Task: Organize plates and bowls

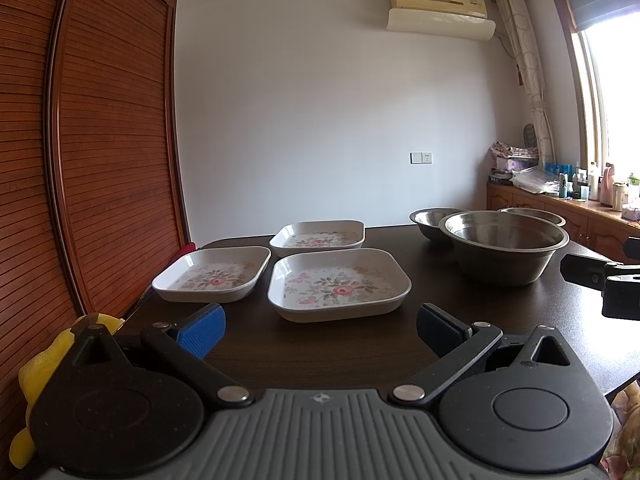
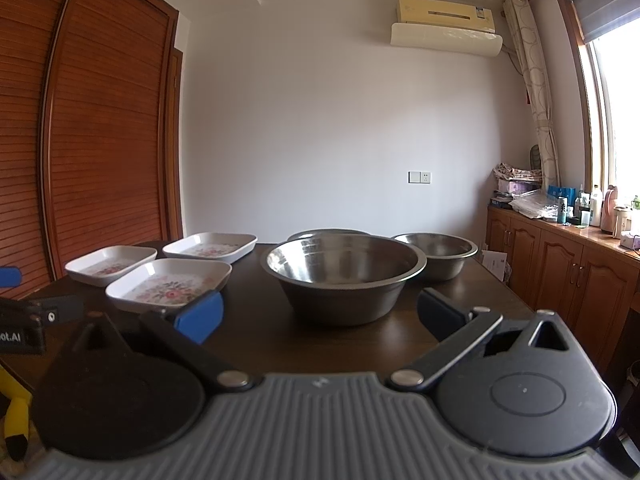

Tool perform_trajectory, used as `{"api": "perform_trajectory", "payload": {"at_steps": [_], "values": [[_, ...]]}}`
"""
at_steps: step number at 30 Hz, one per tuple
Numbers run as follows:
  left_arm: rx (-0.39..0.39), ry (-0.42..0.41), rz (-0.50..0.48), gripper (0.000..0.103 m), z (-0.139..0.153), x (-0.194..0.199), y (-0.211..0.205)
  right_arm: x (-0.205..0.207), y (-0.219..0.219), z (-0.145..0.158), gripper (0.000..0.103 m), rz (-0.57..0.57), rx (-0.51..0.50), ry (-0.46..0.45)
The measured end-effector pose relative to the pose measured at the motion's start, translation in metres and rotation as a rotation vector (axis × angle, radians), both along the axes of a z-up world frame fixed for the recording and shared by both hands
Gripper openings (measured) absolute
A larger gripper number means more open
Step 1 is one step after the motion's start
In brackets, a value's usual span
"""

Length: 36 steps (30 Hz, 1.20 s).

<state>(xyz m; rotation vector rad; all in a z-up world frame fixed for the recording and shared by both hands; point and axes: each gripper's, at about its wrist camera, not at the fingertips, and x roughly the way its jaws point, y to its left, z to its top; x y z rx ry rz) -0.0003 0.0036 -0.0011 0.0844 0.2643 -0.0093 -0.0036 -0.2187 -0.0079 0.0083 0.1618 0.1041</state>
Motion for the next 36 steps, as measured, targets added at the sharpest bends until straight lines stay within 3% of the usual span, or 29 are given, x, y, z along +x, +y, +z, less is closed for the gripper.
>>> {"api": "perform_trajectory", "payload": {"at_steps": [19,26,36], "values": [[-0.004,0.043,0.032,0.103,-0.008,0.005,0.037,0.008,0.024,-0.002,0.103,0.122,0.02,0.014],[-0.009,0.059,0.028,0.103,-0.01,0.006,0.051,0.013,0.046,-0.005,0.103,0.173,-0.024,0.028],[-0.039,0.038,0.058,0.103,0.007,0.016,0.084,0.028,0.07,0.0,0.103,0.263,-0.052,0.053]]}}
